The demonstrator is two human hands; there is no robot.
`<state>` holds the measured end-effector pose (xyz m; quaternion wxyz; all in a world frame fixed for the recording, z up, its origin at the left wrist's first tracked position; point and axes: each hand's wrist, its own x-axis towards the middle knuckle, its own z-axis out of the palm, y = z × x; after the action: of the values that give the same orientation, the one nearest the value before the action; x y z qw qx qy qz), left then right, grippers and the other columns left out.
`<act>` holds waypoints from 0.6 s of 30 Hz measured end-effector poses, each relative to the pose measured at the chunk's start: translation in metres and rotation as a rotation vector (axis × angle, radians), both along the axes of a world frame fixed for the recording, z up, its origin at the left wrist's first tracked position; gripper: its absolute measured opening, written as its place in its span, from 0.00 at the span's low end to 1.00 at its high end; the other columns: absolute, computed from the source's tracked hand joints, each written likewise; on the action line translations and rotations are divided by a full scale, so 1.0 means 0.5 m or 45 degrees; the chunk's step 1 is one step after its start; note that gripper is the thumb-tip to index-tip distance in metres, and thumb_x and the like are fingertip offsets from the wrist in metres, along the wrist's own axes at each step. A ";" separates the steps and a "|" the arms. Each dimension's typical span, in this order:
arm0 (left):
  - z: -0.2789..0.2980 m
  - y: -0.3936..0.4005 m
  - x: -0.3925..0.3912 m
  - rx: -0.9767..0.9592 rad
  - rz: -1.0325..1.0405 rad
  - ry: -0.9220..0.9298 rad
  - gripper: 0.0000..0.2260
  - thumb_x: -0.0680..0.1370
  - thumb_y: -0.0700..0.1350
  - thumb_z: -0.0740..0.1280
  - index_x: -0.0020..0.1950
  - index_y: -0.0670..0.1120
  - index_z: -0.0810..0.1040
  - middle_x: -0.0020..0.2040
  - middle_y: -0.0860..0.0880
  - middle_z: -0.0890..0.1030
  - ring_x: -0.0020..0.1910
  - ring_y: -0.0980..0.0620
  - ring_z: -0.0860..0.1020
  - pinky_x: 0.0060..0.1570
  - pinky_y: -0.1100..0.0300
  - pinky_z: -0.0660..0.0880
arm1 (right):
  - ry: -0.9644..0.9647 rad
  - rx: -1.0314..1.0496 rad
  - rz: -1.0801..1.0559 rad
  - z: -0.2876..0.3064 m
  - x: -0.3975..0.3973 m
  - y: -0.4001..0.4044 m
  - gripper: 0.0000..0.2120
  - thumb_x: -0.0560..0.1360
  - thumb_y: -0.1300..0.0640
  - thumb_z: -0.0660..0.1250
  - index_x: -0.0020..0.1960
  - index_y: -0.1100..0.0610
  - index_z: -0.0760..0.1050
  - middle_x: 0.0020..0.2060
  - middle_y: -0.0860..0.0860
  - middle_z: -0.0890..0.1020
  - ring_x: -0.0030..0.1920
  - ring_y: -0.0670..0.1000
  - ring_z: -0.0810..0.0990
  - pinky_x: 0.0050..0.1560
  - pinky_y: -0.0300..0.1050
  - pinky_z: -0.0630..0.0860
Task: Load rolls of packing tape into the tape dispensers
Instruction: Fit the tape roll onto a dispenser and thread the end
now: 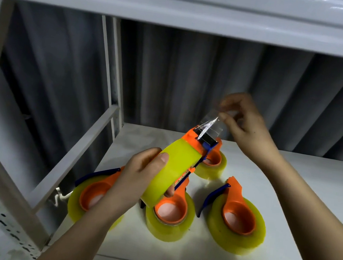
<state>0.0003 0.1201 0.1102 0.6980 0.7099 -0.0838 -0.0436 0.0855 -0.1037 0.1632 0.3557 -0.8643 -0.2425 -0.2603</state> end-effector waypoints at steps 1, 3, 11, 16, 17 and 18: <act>0.008 0.004 -0.008 -0.053 -0.030 0.021 0.12 0.81 0.42 0.57 0.38 0.50 0.71 0.22 0.62 0.77 0.23 0.67 0.76 0.22 0.75 0.70 | -0.095 -0.097 0.037 0.006 -0.001 -0.001 0.06 0.78 0.62 0.62 0.51 0.52 0.73 0.53 0.43 0.75 0.54 0.39 0.74 0.50 0.31 0.69; 0.030 -0.001 -0.018 -0.081 -0.031 0.092 0.17 0.81 0.41 0.56 0.34 0.51 0.73 0.20 0.60 0.76 0.21 0.65 0.76 0.21 0.74 0.70 | -0.245 -0.257 0.110 0.008 -0.005 -0.003 0.10 0.76 0.64 0.58 0.46 0.56 0.77 0.57 0.51 0.75 0.59 0.46 0.72 0.54 0.32 0.69; 0.004 0.047 0.016 -0.220 0.090 0.223 0.28 0.58 0.64 0.72 0.55 0.56 0.79 0.55 0.47 0.83 0.53 0.44 0.82 0.57 0.43 0.77 | -0.415 -0.392 0.165 -0.001 -0.013 0.007 0.20 0.76 0.64 0.52 0.38 0.56 0.82 0.56 0.55 0.78 0.59 0.53 0.72 0.53 0.36 0.65; -0.004 0.069 0.031 -0.205 0.038 0.325 0.33 0.60 0.65 0.71 0.62 0.54 0.77 0.55 0.45 0.83 0.52 0.43 0.82 0.50 0.47 0.79 | -0.464 -0.343 0.203 -0.004 -0.006 0.011 0.19 0.78 0.68 0.57 0.38 0.55 0.83 0.55 0.54 0.79 0.57 0.54 0.73 0.53 0.36 0.64; -0.008 0.073 0.033 -0.210 0.027 0.345 0.32 0.61 0.64 0.70 0.63 0.53 0.77 0.55 0.45 0.83 0.53 0.42 0.82 0.51 0.47 0.79 | -0.453 -0.318 0.218 -0.005 -0.005 0.013 0.19 0.77 0.70 0.58 0.38 0.55 0.83 0.55 0.54 0.78 0.58 0.54 0.73 0.53 0.37 0.65; -0.009 0.076 0.033 -0.224 0.011 0.359 0.31 0.62 0.64 0.69 0.63 0.52 0.77 0.55 0.44 0.83 0.53 0.41 0.82 0.51 0.47 0.78 | -0.436 -0.290 0.231 -0.006 -0.004 0.017 0.19 0.75 0.72 0.59 0.38 0.55 0.83 0.55 0.53 0.78 0.58 0.54 0.73 0.53 0.38 0.65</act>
<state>0.0167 0.1578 0.1058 0.7625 0.6332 0.0145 -0.1321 0.0832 -0.0953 0.1604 0.2313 -0.8168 -0.4040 -0.3408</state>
